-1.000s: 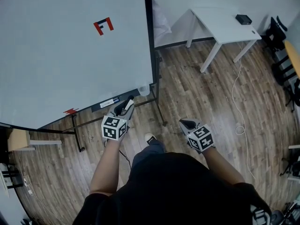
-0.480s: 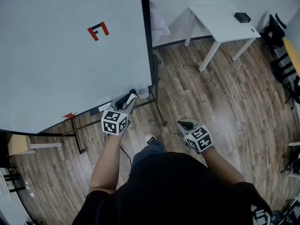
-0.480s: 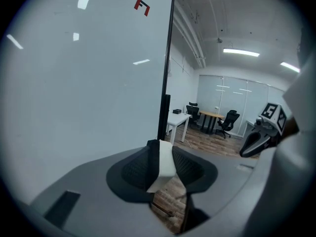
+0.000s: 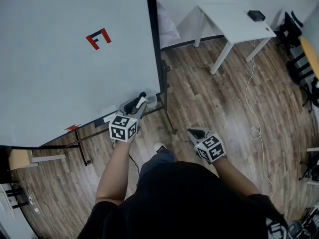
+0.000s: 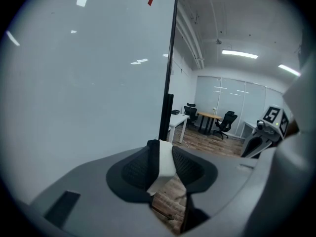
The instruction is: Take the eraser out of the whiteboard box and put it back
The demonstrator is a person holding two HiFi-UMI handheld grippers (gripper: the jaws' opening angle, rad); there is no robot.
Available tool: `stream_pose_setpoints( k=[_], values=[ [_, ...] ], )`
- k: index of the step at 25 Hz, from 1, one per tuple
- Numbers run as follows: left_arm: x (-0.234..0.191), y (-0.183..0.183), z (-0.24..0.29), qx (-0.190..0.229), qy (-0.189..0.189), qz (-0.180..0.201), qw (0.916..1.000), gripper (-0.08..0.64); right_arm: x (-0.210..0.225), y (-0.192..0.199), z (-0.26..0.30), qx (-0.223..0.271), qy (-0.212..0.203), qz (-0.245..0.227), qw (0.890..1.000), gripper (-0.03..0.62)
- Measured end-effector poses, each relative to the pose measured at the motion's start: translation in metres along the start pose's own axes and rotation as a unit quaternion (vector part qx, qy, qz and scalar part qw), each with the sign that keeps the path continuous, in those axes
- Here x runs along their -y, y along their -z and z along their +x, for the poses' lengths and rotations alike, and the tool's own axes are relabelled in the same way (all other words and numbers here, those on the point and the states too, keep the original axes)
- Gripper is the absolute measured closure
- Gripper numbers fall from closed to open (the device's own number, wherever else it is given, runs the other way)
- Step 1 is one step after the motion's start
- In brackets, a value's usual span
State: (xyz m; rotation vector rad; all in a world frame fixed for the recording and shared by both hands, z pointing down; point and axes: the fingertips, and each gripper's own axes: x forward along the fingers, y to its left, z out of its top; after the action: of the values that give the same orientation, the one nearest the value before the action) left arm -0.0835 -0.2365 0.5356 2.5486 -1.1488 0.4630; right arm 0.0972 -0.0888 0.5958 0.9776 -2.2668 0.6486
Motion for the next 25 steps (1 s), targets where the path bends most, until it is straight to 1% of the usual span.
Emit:
stream_pose_setpoints(
  k=[8, 16, 25],
  values=[
    [-0.011, -0.002, 0.018, -0.004, 0.013, 0.001, 0.9999, 0.408, 0.009, -0.015, 0.017, 0.001, 0.002, 0.006, 1.0, 0.597],
    [-0.012, -0.004, 0.037, -0.003, 0.036, 0.004, 0.9993, 0.408, 0.011, -0.019, 0.032, -0.003, 0.0, 0.012, 1.0, 0.597],
    [-0.01, 0.008, 0.056, -0.02, 0.053, 0.0, 0.9984, 0.408, 0.025, -0.019, 0.036, -0.007, 0.008, 0.024, 1.0, 0.597]
  ],
)
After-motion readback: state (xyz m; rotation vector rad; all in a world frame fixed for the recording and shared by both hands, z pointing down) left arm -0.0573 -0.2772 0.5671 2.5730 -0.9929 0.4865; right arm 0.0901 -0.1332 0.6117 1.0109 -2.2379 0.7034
